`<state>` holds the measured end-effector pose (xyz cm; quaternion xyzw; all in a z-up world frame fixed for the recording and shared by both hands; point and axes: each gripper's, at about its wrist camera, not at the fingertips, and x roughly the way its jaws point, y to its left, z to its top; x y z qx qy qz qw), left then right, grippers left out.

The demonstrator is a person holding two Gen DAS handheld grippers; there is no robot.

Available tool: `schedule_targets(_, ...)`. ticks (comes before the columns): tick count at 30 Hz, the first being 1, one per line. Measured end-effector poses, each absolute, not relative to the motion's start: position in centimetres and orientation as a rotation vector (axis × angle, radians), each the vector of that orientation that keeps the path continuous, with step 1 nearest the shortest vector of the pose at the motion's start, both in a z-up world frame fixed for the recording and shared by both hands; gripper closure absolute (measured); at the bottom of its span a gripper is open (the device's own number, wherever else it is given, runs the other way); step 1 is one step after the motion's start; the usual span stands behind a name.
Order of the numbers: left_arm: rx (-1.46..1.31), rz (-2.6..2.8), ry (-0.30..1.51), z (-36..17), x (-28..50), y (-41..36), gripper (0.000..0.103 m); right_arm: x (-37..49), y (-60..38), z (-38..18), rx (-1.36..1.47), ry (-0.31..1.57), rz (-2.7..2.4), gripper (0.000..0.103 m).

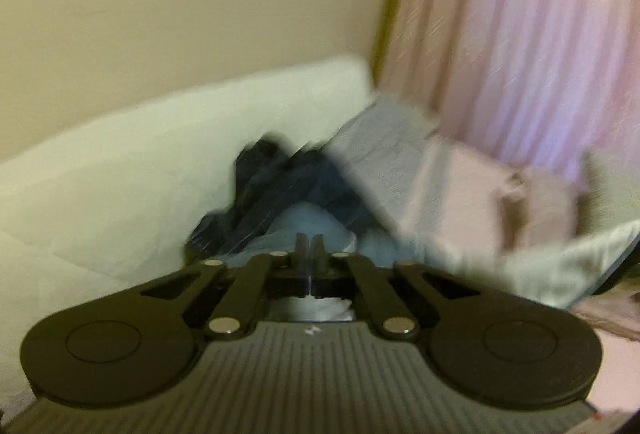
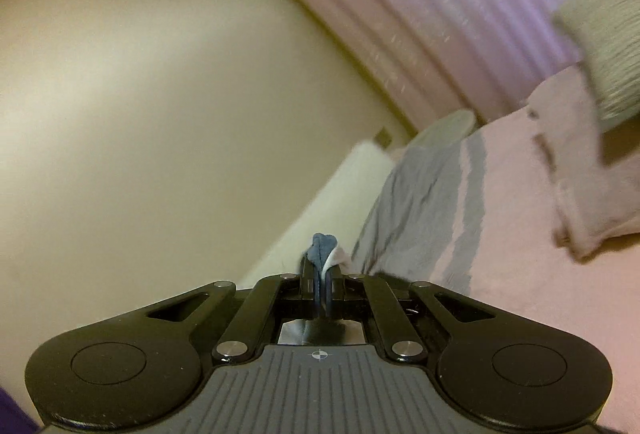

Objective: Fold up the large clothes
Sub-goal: 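Lift the Totoro shirt with both grippers and pull it out of the pile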

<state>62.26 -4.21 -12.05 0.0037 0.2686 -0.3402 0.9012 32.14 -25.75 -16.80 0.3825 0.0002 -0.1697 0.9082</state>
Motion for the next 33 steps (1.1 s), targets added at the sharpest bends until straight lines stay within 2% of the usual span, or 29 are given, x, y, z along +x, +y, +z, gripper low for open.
schedule_targets(4, 0.059, -0.781, 0.46, -7.1, 55.8, -4.4, 0.103, 25.6, -25.0, -12.4, 0.771, -0.07, -0.383, 0.103)
schedule_targets(6, 0.073, -0.765, 0.515, -7.1, 54.0, -4.8, 0.103, 22.9, -24.1, -11.0, 0.76, -0.084, -0.394, 0.103)
schedule_targets(9, 0.055, -0.726, 0.642, -8.9, 51.6, -4.6, 0.093, 17.8, -22.0, -9.0, 0.737, -0.133, -0.408, 0.103)
schedule_targets(11, 0.053, -0.683, 0.741, -11.5, 50.1, -4.3, 0.081, 15.9, -21.5, -8.0, 0.729, -0.157, -0.428, 0.103)
schedule_targets(15, -0.043, -0.593, 0.937, -16.6, 49.6, -2.6, 0.07, 10.7, -20.0, -6.4, 0.724, -0.144, -0.47, 0.103)
schedule_targets(17, -0.073, -0.541, 0.975, -18.4, 50.4, -1.9, 0.045, 9.2, -19.3, -6.7, 0.743, -0.099, -0.482, 0.103)
schedule_targets(19, -0.057, -0.494, 0.98, -19.9, 51.3, -1.8, 0.035, 8.8, -18.8, -7.6, 0.765, -0.02, -0.496, 0.103)
schedule_targets(21, -0.046, -0.474, 0.975, -20.8, 52.6, -1.5, 0.034, 8.6, -18.0, -8.9, 0.787, 0.045, -0.533, 0.103)
schedule_targets(23, -0.058, -0.462, 0.98, -22.4, 54.3, -1.9, 0.028, 8.9, -17.9, -9.7, 0.814, 0.088, -0.562, 0.103)
schedule_targets(26, -0.079, -0.441, 0.991, -24.6, 57.8, -2.1, 0.026, 10.6, -18.1, -10.3, 0.822, 0.113, -0.609, 0.103)
schedule_targets(33, -0.04, -0.407, 1.043, -30.0, 68.4, -7.8, 0.022, 12.8, -20.0, -11.5, 0.805, 0.145, -0.727, 0.103)
